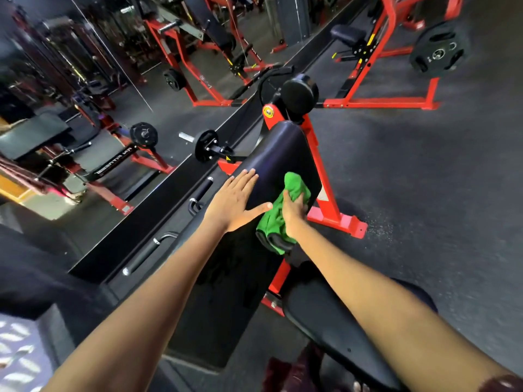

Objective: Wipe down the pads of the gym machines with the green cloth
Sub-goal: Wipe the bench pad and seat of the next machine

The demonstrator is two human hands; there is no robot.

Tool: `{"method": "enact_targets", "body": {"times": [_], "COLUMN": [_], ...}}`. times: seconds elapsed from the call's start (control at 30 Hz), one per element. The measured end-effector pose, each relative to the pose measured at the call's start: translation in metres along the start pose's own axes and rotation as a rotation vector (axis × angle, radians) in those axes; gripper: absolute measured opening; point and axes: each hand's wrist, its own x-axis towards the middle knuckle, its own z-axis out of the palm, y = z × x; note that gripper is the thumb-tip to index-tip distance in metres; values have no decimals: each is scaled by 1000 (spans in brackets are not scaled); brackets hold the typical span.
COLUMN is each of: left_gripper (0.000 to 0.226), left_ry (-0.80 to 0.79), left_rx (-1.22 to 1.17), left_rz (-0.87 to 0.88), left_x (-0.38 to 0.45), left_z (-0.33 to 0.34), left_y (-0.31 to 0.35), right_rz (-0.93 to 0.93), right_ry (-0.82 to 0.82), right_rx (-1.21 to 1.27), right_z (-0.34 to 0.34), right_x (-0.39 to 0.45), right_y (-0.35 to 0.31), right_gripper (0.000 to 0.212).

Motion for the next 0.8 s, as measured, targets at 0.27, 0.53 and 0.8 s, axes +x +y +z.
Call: {"method": "enact_targets", "body": {"times": [0.27, 0.53, 0.8], "left_gripper": [89, 75, 88], "left_ry": [201, -78, -7], "left_rx": [129, 212, 45], "left_rz": [127, 128, 91], "left_x": [54, 123, 117], "left_z": [-16, -1, 5], "left_y": [-3, 12, 13], "right_rz": [-424, 51, -321], "right_ry": [-39, 79, -18], "right_rx": [-199, 52, -170], "right_z": [5, 1, 1], "right_x": [-48, 37, -9], "right_y": [33, -5, 53], "right_gripper": [78, 64, 77]}}
